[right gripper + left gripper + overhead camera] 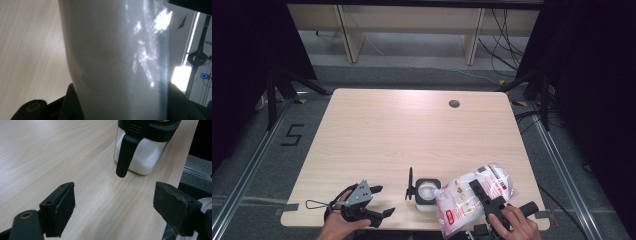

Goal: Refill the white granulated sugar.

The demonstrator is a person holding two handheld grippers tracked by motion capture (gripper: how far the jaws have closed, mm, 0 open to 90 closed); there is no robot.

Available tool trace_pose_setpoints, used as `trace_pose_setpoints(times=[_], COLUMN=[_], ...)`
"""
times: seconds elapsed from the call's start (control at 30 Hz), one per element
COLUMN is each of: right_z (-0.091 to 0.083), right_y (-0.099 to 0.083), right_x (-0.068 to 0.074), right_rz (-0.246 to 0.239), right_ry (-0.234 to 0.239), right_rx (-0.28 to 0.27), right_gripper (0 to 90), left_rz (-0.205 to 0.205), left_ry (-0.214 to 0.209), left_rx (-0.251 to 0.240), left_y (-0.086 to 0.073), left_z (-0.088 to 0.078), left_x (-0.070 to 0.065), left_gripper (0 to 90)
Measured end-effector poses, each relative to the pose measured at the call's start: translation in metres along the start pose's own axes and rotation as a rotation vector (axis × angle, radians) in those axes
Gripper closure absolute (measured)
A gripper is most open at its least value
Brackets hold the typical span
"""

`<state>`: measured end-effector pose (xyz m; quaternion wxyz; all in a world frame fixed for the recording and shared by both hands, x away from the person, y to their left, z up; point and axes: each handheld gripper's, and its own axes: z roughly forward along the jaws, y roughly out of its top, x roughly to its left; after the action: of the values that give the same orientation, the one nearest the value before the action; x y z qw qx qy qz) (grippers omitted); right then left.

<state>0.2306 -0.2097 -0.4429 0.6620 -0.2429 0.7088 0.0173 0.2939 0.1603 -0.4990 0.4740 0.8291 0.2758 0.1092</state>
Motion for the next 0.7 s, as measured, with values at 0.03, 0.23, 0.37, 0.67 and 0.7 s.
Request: trace_pose_setpoints(times=[0.03,0.23,0.37,0.67,0.7], right_z=[0.0004,0.0018,0.0013,0.0016,0.0013], right_y=[-0.0001,0.0012,0.0014,0.0017,0.0016], right_x=[-0.0006,0.0014,0.0012,0.0017,0.0016], right_rz=[-0.009,-0.009,-0.011,-0.009,-0.008], right_ry=[-0.003,-0.027,-0.03,-0.018,-0.018], right_rx=[-0.006,-0.024,-0.025,-0.017,-0.019], right_gripper=[60.8,60.9,60.9,60.9,60.9], left_rz=[-0.001,-0.015,-0.005,0.001,0.014], left_ry=[0.0,-0.004,0.0,0.001,0.0], left_rx=[-0.001,-0.014,-0.005,-0.001,0.002], left_y=[0.0,-0.0004,-0.0001,0.0001,0.0004], left_z=[0.0002,0.001,0.0004,0.0003,0.0001], left_x=[0.0001,-0.0005,-0.0002,0.0002,0.0009], left_gripper=[17.3,17.3,17.3,17.3,17.4])
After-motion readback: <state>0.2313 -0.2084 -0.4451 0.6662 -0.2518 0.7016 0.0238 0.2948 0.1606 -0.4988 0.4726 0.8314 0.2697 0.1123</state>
